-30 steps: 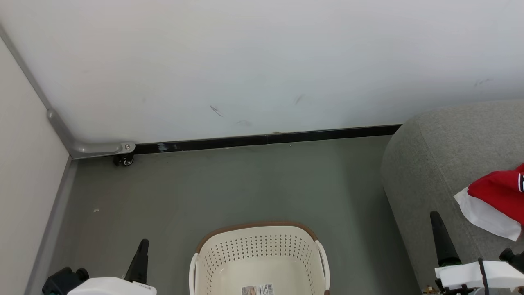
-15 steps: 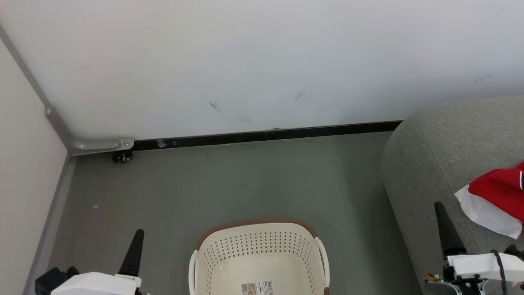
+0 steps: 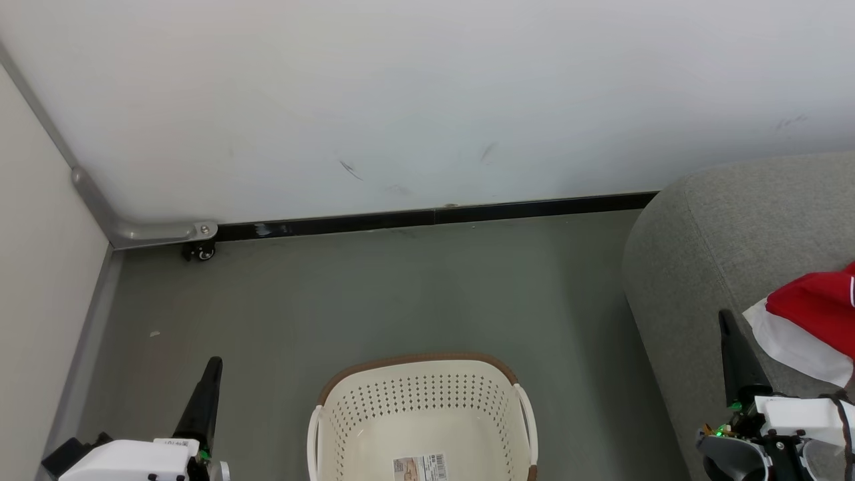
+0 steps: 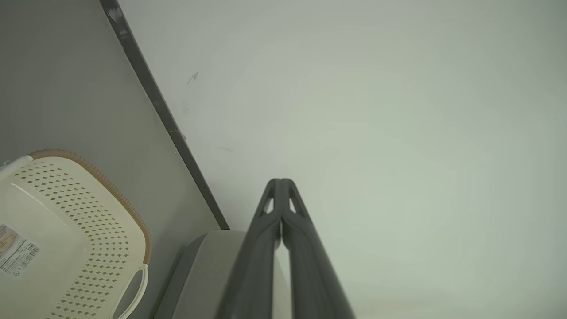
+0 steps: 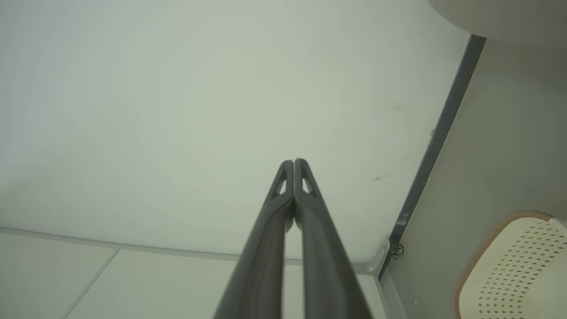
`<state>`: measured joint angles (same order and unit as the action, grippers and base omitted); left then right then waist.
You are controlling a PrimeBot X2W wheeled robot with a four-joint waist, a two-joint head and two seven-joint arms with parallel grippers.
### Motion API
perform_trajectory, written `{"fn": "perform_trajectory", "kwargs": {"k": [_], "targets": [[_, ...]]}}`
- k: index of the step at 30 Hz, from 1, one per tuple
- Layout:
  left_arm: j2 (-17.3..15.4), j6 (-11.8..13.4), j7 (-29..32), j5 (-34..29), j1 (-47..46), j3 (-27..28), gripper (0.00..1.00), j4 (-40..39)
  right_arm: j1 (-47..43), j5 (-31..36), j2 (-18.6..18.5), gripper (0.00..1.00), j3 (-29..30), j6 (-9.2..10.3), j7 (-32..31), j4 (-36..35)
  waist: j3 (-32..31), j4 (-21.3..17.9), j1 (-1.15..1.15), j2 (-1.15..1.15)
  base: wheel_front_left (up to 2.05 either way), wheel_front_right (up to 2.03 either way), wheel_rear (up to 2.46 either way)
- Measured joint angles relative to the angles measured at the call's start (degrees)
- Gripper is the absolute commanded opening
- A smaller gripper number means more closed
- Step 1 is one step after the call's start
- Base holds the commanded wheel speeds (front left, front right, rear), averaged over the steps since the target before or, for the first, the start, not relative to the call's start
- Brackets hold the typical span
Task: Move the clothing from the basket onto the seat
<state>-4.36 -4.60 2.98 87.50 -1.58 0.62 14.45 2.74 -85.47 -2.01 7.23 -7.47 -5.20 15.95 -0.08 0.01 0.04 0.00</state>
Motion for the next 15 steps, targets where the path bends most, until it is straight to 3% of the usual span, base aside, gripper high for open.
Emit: {"fn": "perform_trajectory", "kwargs": {"k": [7,15], "targets": [[0.7,-1.5,1.2,5.7,-0.8,1.5,0.00,0.1,0.6,-5.6,0.0,0.00,0.5,0.00,-0.7,-0.1,0.2,0.0,0.00,0.00,0.00,0.00,0.00],[0.7,-1.9,1.3,5.9,-1.0,1.8,0.00,0.3,1.0,-6.0,-0.1,0.00,0.6,0.00,-1.1,-0.2,0.2,0.0,-0.01,0.00,0.00,0.00,0.00]]}}
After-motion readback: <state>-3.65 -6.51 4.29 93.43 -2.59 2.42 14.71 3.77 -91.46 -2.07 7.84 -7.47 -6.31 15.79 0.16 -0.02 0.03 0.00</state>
